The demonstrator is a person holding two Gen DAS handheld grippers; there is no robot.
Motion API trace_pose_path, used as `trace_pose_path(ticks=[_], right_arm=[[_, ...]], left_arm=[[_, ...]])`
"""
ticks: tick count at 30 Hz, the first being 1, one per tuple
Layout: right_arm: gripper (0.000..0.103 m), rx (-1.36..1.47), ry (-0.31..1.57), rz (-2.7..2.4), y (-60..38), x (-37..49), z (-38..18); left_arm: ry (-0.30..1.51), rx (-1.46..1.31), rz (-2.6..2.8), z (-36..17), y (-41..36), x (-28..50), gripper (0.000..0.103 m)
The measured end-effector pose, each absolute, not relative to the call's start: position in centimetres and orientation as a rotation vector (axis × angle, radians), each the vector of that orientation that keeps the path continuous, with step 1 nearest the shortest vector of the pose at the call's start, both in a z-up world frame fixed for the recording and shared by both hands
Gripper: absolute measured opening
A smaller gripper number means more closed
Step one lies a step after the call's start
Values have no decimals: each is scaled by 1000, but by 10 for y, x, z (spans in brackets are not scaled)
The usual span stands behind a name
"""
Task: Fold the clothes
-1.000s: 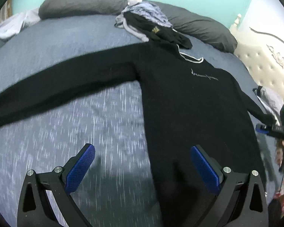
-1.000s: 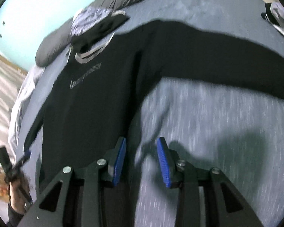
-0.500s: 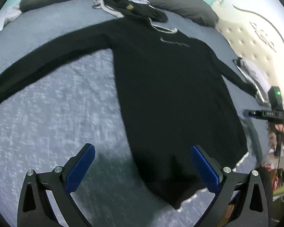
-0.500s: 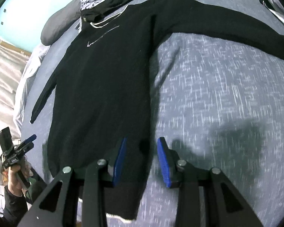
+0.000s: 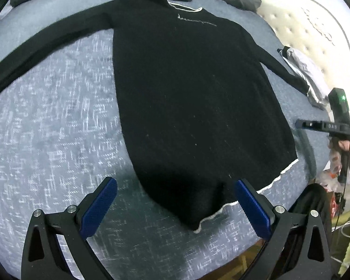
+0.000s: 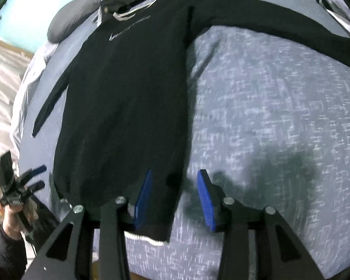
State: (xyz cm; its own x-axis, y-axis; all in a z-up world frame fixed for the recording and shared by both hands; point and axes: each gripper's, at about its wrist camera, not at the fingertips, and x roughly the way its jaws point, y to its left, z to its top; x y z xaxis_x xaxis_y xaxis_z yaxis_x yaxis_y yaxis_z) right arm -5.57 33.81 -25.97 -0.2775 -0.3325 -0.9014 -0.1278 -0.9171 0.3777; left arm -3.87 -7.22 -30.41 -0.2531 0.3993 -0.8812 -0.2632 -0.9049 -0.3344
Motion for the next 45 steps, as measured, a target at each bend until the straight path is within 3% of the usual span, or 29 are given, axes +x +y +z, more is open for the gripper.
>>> trace_pose_path(ticks=[4,11,13,15,18,22,27,32,39,45], right_arm=[[41,1833,-552,-2306,329,-52,-267],[40,1884,-490,-2226,311,-50,-285],[22,1875,-499,-2228,310,-50,-286],[13,1843,-486,-2240,307,-51,-282],[6,1800,-452,-2267,303,-51,-272],[5,1741,-301,-2293,278,-51,-252],[5,1680,-178,-2216,221,-56,-249],[9,1703,-187,-2140,201,-61,-262],[38,1572,-500,-2143,244,-55,-242],[38,1654,-613,-2239,288,-49,-245]], left_arm=[[-173,-1595,2174,-308,-69,-35,102],[-176,-1600,2158,-311,-71,-32,91],[-181,-1605,2153,-312,-74,-33,89],[-174,-1599,2152,-312,-75,-31,88],[-164,-1582,2166,-307,-78,-31,88],[-147,-1554,2186,-298,-82,-31,88],[-137,-1535,2196,-288,-82,-33,88],[-151,-1524,2208,-281,-85,-34,88],[-162,-1507,2228,-274,-97,-37,88],[-162,-1499,2234,-271,-98,-41,88]])
